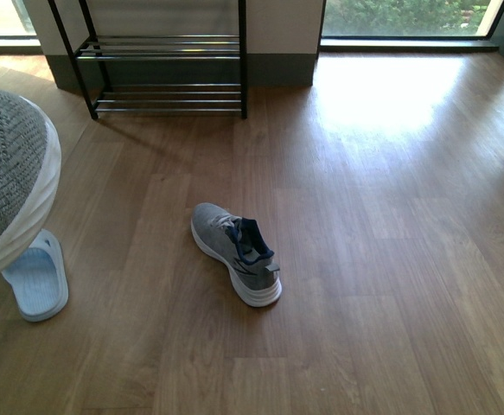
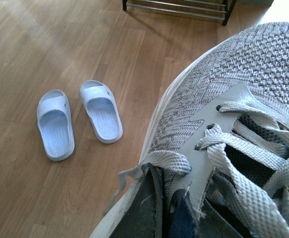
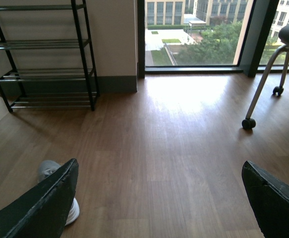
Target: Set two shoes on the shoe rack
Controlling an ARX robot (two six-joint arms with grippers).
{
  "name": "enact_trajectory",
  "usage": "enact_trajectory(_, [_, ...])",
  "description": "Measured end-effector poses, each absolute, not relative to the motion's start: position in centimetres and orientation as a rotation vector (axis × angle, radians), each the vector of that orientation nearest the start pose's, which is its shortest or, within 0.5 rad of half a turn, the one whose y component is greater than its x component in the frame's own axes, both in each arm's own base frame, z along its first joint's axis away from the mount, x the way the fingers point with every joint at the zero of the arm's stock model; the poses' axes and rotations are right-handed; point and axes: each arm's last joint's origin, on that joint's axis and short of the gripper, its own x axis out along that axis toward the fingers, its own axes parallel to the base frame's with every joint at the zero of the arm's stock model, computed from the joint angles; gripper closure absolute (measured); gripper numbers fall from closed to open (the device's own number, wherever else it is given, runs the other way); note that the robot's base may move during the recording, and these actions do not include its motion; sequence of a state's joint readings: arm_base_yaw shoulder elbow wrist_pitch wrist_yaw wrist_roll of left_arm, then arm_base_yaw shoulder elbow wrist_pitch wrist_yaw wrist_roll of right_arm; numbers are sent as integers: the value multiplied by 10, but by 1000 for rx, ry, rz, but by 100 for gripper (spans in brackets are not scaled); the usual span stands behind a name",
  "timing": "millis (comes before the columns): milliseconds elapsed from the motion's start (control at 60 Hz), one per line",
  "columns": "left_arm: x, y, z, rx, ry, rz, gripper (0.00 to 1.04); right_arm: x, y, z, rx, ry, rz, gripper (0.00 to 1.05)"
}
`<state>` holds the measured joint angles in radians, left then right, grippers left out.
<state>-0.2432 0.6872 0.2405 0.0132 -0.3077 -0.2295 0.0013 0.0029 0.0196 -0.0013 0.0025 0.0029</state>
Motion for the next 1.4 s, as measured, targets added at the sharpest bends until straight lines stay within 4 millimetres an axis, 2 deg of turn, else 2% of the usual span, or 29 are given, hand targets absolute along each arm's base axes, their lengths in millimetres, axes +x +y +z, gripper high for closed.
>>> enact_trajectory(1218, [147, -27, 179, -106, 406, 120, 103, 97, 0, 170, 5, -14, 8, 9])
enact_trajectory(1318, [147, -27, 179, -107, 407, 114, 103, 107, -4, 175, 112, -18, 213, 9])
enact_trajectory(1401, [147, -27, 179, -107, 408, 111, 103, 134, -7, 178, 100, 34, 223, 9])
